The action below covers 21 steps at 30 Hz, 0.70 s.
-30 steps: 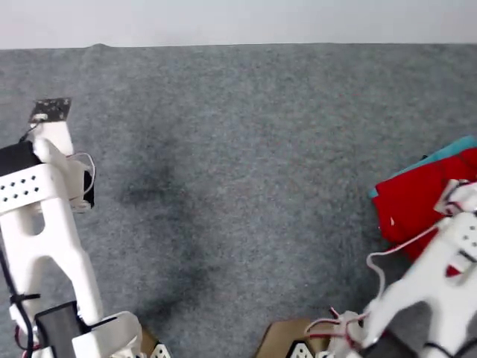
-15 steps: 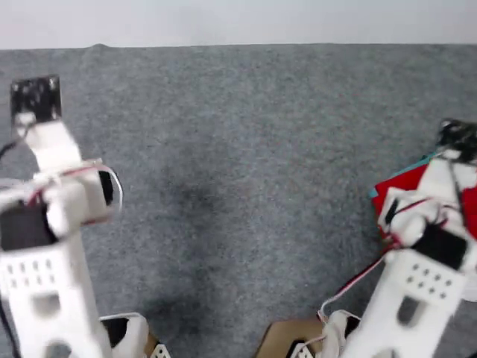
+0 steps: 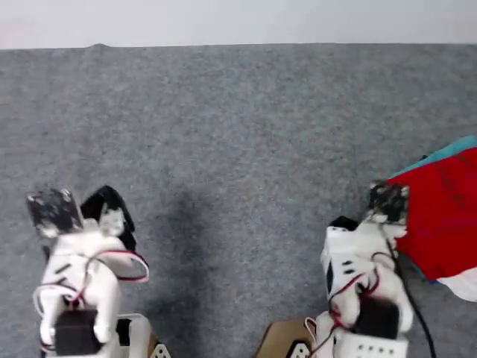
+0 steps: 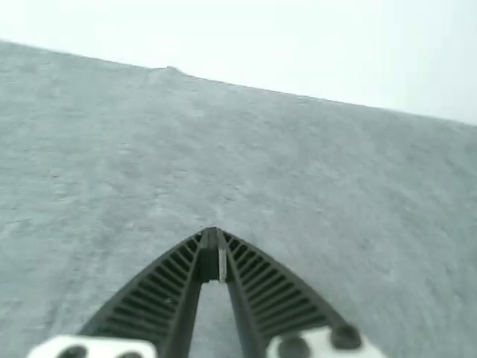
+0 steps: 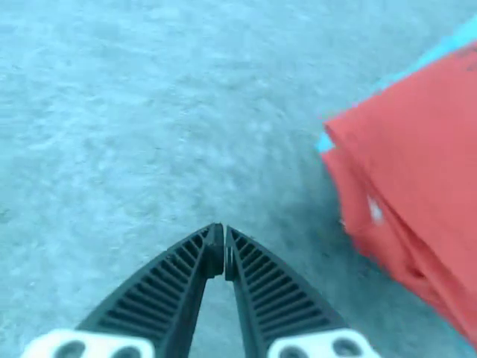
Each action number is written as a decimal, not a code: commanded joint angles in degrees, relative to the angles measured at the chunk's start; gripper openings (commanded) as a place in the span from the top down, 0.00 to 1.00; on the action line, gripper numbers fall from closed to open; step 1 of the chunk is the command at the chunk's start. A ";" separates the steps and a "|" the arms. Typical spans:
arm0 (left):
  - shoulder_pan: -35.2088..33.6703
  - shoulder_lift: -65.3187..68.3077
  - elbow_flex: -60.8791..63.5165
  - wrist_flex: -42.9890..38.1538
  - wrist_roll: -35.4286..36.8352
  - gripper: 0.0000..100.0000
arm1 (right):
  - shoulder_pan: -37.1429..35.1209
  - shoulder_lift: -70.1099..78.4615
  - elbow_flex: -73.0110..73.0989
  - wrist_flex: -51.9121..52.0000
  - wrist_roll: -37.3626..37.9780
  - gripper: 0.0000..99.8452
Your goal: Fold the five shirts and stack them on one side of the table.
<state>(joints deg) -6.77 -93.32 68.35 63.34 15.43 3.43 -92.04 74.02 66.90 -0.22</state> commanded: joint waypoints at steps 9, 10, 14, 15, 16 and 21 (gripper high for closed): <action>3.08 -10.73 15.87 -1.49 -0.53 1.00 | -6.55 -11.65 13.10 -5.05 -0.70 0.99; 3.08 -10.73 17.10 -1.58 -0.53 1.00 | -6.55 -11.82 14.51 -5.67 -0.62 0.99; 3.08 -10.81 24.04 -4.22 -0.62 1.00 | -6.37 -11.91 20.66 -7.34 -0.62 0.99; 2.90 -10.81 25.45 -5.45 -0.62 1.00 | -6.37 -11.91 21.80 -7.43 -0.62 0.99; 2.90 -10.81 26.77 -6.68 -0.70 1.00 | -6.37 -11.82 22.42 -7.25 -0.70 0.99; 3.16 -10.73 28.09 -8.09 -2.55 1.00 | -6.46 -11.38 22.42 -6.29 -0.44 0.99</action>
<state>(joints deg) -3.87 -103.43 96.75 56.66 14.37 -2.81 -102.77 95.56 60.75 -0.40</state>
